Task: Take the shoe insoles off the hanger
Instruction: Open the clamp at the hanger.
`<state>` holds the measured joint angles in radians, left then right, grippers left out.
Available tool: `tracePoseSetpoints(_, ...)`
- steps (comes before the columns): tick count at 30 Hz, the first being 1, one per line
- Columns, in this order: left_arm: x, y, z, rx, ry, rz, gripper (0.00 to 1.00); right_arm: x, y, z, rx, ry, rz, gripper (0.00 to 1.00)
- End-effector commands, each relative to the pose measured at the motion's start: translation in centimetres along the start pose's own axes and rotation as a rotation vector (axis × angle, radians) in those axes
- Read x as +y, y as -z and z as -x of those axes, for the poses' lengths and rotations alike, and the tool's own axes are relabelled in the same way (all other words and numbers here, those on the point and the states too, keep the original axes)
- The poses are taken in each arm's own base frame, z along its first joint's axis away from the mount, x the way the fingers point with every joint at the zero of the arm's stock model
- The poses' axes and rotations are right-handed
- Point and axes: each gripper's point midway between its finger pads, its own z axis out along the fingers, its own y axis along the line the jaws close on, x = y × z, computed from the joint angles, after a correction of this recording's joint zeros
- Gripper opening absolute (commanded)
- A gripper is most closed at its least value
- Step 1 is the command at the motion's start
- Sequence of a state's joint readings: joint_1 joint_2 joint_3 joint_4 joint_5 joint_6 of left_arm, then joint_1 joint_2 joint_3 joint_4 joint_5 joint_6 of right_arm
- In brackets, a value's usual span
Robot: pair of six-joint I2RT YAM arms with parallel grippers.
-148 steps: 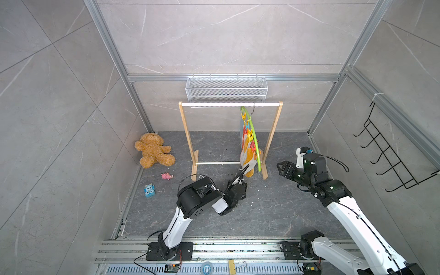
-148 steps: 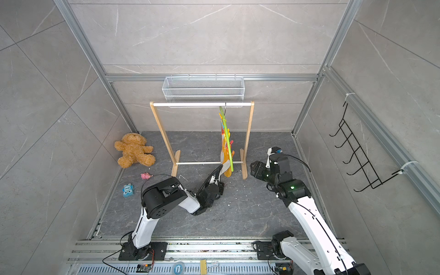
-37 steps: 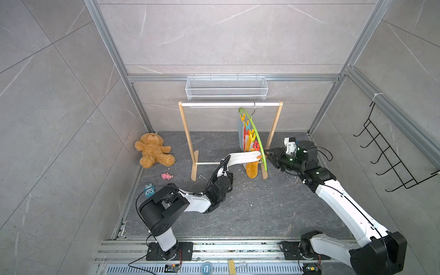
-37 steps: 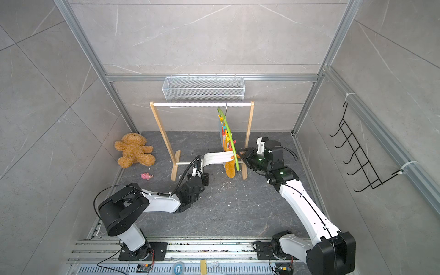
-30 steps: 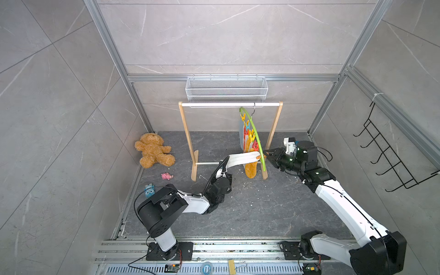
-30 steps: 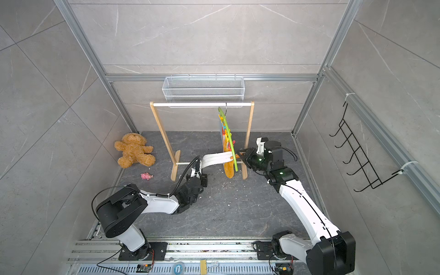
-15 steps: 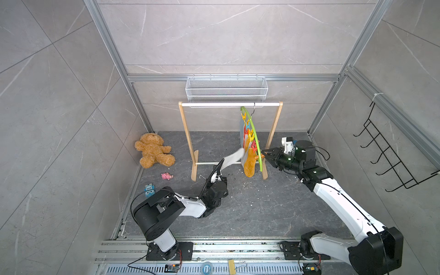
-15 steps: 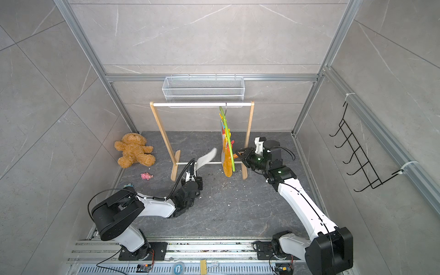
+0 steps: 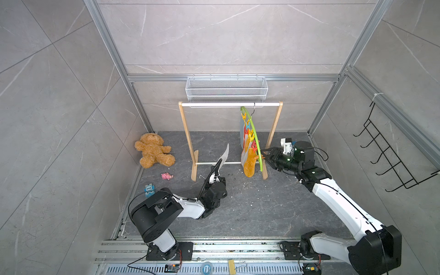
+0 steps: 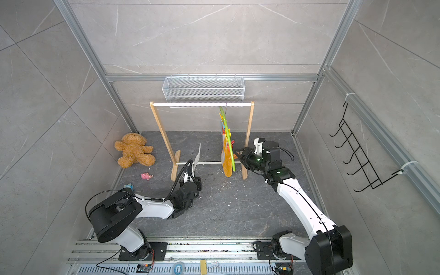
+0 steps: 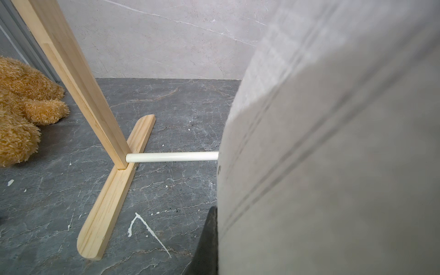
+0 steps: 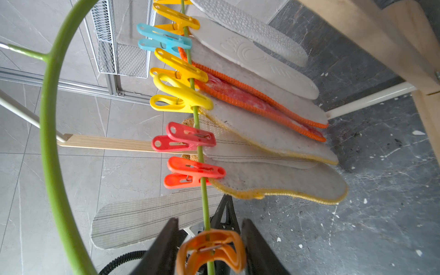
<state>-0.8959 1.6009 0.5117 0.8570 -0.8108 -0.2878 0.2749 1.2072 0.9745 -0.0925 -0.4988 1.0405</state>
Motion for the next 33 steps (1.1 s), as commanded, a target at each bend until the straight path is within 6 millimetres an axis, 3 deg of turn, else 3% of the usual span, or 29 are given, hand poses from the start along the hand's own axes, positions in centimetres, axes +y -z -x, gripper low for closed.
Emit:
tracePoseSetpoints(1,0.4,0.5,2.2,-0.045,0.058,0.002,0.00,-0.1,0.2,0.1,-0.010,0.031,-0.023,0.67)
tracePoseSetpoints(5,-0.1,0.7,2.4,0.030,0.037,-0.066,0.00,-0.8,1.8,1.5,-0.067,0.085,-0.123,0.90)
tracePoseSetpoints(11,-1.1,2.3,4.7,0.099,0.057,-0.270,0.00,-0.5,5.4,4.7,-0.167,0.161,-0.188,1.00)
tracePoseSetpoints(15,-1.5,4.0,7.2,0.144,0.083,-0.423,0.00,2.1,7.1,5.9,-0.208,0.259,-0.172,1.00)
tracePoseSetpoints(19,-1.8,6.1,11.0,0.161,0.105,-0.562,0.00,6.2,8.6,6.4,-0.226,0.380,-0.094,0.99)
tracePoseSetpoints(26,-3.7,10.5,18.6,0.133,0.131,-0.833,0.00,16.0,10.0,3.2,-0.143,0.609,0.288,0.93)
tracePoseSetpoints(29,-4.8,12.4,21.5,0.115,0.135,-0.952,0.00,18.8,9.3,0.4,-0.046,0.688,0.394,0.88)
tracePoseSetpoints(33,-6.0,14.5,24.1,0.108,0.135,-1.083,0.00,21.0,8.3,-2.4,0.057,0.744,0.490,0.82)
